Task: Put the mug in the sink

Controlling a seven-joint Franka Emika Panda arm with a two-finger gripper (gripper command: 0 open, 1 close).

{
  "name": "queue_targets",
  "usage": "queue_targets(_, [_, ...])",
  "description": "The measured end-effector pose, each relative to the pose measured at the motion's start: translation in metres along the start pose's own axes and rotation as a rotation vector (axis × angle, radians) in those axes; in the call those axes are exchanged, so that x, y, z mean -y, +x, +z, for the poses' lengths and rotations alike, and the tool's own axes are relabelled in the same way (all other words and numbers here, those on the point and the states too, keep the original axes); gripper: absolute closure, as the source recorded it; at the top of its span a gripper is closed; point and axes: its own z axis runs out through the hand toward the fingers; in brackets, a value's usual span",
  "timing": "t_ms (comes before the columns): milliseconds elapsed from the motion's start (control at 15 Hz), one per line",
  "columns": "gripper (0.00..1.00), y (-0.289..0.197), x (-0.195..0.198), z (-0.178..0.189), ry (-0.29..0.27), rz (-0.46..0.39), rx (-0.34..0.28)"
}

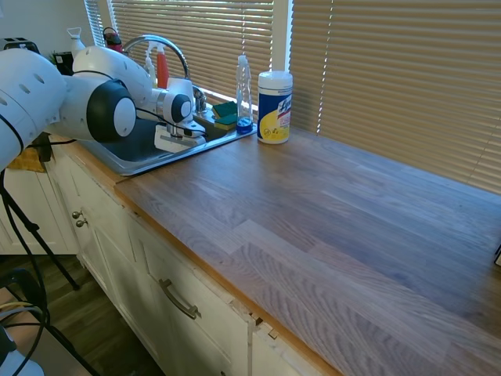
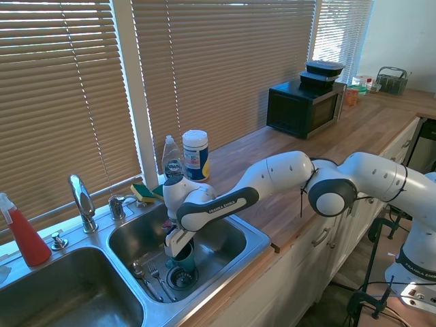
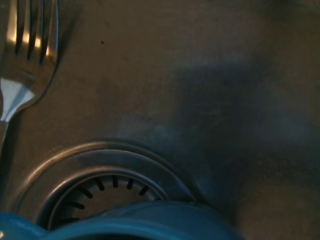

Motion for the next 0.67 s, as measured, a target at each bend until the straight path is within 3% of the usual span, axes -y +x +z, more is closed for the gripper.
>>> queue_targets(400, [0.0,0.004,0.005,-0.021,0.031,0.001,-0.02])
queue_targets(667, [0.0,0.003,0.007,-0.073,0.061,-0.004,-0.047])
